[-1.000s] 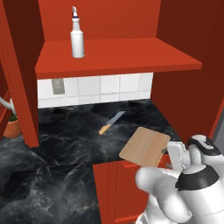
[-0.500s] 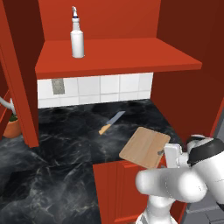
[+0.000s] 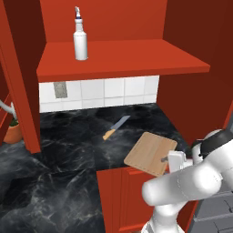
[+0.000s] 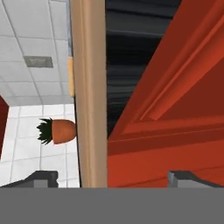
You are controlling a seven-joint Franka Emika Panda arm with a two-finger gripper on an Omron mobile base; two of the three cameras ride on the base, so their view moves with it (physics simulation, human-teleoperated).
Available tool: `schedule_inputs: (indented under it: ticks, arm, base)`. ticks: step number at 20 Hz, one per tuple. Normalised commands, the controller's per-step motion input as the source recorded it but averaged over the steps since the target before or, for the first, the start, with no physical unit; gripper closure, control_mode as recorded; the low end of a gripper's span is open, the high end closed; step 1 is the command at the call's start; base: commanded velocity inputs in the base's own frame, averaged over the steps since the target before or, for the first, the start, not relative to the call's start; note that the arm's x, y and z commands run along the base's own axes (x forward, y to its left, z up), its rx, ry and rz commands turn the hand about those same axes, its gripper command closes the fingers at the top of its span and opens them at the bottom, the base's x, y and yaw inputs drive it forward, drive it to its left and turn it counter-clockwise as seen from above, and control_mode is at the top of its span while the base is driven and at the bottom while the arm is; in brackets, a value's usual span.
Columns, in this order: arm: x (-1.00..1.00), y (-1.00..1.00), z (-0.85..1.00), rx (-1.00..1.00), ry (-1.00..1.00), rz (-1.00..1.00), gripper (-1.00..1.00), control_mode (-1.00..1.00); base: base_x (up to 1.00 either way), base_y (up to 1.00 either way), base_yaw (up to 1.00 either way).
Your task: Move the cutting board and knife to the sink. Then move spray from the cabinet to the counter.
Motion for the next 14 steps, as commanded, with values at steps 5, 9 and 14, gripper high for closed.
schedule_inputs:
  ticks: [5, 9, 14]
  arm:
    - [0.1, 0.04, -0.05, 0.07, -0.15, 0.11, -1.0, -1.0]
    - [0.18, 0.01, 0.0, 0.12, -0.11, 0.11, -1.0, -1.0]
    - [0.09, -0.01, 0.0, 0.12, -0.05, 0.1, 1.0, -1.0]
  base:
    - [0.0, 0.0, 0.0]
    - [0.0, 0.0, 0.0]
    - [0.0, 0.0, 0.0]
